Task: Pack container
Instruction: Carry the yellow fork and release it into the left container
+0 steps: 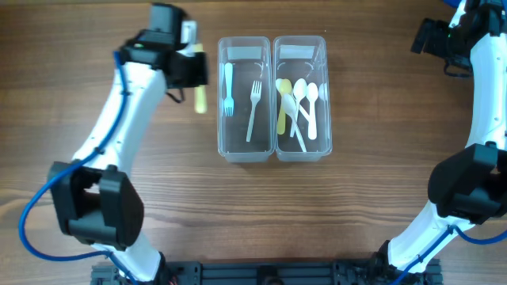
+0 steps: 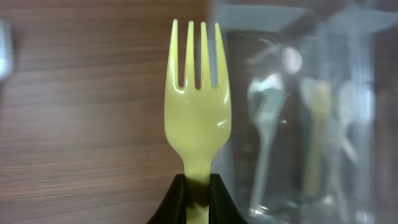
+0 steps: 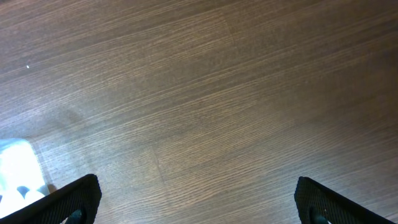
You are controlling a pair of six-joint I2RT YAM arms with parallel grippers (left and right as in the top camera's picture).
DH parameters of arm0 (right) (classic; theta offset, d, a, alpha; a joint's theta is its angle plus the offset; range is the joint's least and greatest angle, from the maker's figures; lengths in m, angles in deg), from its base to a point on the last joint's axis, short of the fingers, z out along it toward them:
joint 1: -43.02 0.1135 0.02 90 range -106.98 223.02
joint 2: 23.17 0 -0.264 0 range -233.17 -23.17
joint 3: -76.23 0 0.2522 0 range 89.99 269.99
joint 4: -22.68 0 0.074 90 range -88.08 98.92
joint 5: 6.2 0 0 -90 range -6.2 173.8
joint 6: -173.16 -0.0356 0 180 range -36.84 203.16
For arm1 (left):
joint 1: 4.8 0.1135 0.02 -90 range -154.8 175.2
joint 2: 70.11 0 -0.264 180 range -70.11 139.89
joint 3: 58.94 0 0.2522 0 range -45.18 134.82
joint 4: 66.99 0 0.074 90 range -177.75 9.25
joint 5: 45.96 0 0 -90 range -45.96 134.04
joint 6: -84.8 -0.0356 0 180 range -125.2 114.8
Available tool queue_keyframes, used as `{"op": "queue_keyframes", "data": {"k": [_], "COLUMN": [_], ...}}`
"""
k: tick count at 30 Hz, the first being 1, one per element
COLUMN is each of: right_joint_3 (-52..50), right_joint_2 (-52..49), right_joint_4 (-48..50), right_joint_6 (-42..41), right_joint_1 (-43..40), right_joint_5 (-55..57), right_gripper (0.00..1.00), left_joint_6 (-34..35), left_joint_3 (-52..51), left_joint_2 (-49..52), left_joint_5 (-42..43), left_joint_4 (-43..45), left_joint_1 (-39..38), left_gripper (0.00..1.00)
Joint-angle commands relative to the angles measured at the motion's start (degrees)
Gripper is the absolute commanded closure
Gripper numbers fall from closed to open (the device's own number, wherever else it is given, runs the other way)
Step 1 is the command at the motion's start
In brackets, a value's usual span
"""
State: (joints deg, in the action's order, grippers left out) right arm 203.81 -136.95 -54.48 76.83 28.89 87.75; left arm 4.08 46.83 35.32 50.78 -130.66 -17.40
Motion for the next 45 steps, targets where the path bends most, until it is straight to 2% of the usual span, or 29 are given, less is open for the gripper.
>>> {"op": "queue_keyframes", "data": {"k": [1,10,14,21,22,23,24,27,34,38,41,45], "right_joint_3": [0.81,0.81,0.81,0.81,0.81,0.81,0.81,0.81,0.81,0.81,0.81,0.81], "right_joint_2": [0.37,0.37,0.37,0.37,0.37,0.37,0.37,0.37,0.37,0.37,0.37,0.37], "right_joint_4": [0.15,0.17,0.15,0.17,0.17,0.15,0.15,0.15,0.17,0.15,0.15,0.17], "right_joint_6": [0.31,0.31,0.33,0.31,0.31,0.31,0.31,0.31,0.31,0.31,0.31,0.28], "right_joint_1": [0.28,0.28,0.28,0.28,0.28,0.28,0.28,0.28,0.28,0.28,0.28,0.28], "right_joint_5": [0.74,0.76,0.76,0.76,0.76,0.76,0.76,0.76,0.76,0.76,0.76,0.76], "right_gripper": [0.0,0.0,0.0,0.0,0.0,0.0,0.0,0.0,0.0,0.0,0.0,0.0], "left_joint_6": [8.41,11.65,13.53,13.53,13.53,13.51,13.51,13.46,13.4,7.48,4.9,4.35], "left_joint_3": [1.22,1.22,1.2,1.2,1.2,1.2,1.2,1.2,1.25,1.25,1.25,1.22], "left_joint_2": [-1.31,-1.16,-0.2,1.97,2.16,2.23,2.32,2.29,0.52,-1.57,-2.73,-3.06], "left_joint_5": [2.49,1.07,-2.49,-2.75,-2.75,-2.75,-2.75,-3.08,-4.07,-4.07,-4.5,-7.37], "left_joint_4": [0.17,1.51,1.51,1.44,1.49,1.49,1.64,2.62,4.04,3.85,2.91,1.38], "left_joint_1": [-6.19,-14.51,-15.26,-15.26,-15.26,-15.26,-15.26,-15.13,-12.09,-7.72,-3.91,1.88], "left_gripper": [0.96,0.96,0.96,0.94,0.88,0.62,0.5,0.37,0.38,0.38,0.41,0.51]}}
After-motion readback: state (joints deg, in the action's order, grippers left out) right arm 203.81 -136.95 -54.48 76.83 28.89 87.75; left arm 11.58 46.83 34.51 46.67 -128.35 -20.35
